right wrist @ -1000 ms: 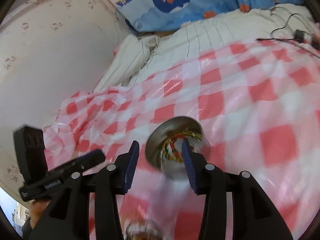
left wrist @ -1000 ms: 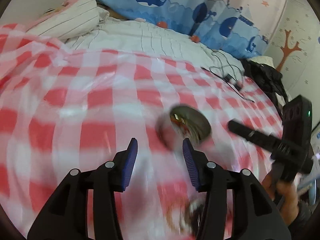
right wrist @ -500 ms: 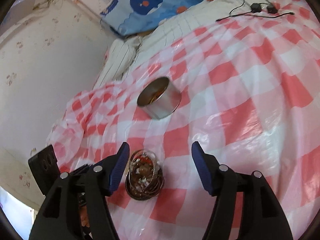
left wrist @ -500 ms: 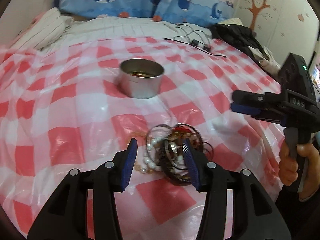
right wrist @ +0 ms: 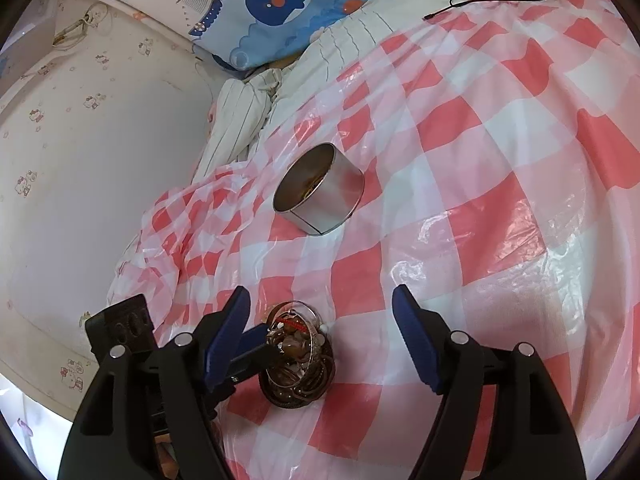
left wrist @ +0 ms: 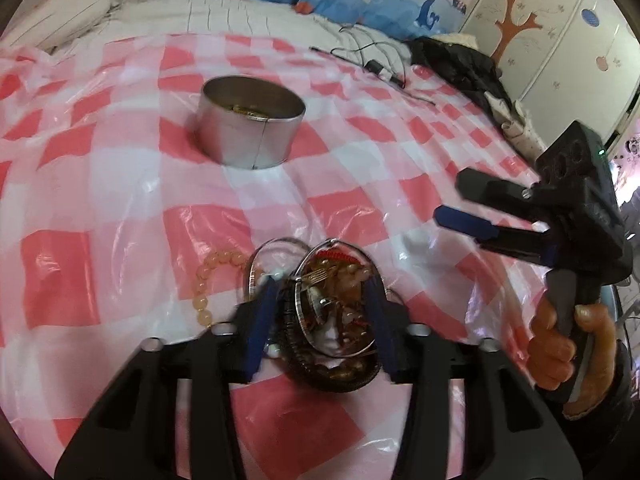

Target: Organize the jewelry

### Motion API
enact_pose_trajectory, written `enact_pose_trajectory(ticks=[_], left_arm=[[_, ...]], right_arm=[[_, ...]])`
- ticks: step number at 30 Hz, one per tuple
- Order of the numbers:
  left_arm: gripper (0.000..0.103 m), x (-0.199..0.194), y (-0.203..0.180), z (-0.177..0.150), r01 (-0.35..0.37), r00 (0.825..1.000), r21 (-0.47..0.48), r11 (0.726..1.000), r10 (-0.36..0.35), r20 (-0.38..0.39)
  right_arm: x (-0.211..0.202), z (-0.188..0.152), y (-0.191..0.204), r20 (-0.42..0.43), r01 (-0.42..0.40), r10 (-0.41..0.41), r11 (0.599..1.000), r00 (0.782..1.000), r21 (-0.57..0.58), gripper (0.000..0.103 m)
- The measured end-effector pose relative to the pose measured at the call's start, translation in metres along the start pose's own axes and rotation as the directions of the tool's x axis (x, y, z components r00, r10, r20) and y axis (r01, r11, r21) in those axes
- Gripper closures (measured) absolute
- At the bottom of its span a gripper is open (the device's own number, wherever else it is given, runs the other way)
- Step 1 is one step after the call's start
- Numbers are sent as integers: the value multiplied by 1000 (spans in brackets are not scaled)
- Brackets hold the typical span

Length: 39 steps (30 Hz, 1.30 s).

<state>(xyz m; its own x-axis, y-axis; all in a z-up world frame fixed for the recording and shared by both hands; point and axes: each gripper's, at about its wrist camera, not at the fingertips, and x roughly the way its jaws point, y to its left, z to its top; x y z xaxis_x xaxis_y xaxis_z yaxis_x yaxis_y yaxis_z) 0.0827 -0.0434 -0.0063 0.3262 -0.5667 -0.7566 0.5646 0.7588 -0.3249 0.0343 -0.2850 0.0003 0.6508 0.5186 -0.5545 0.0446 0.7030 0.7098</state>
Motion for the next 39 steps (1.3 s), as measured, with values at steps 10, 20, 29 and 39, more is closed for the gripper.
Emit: enact_pose_trajectory(ticks=[10,20,29,39], left_arm=[[95,-18,8,2,56,998,-6,998,-56,1],[98,-36,48,3,79,997,-120,990,-78,9],[83,-12,24,9,101,995,-83,991,-101,3],[97,-11,15,18,168,986,-89,982,-166,31]], right_arm=[[0,-1,-2,-3,1,-1,1000,1000,5,29],[4,-2,0,-16,8,-8,1000,1000,-4,28],[7,-2,0,-25,10,-10,1000,1000,-8,28],[11,-4,0,-43,33,-34,999,998,-27,28]])
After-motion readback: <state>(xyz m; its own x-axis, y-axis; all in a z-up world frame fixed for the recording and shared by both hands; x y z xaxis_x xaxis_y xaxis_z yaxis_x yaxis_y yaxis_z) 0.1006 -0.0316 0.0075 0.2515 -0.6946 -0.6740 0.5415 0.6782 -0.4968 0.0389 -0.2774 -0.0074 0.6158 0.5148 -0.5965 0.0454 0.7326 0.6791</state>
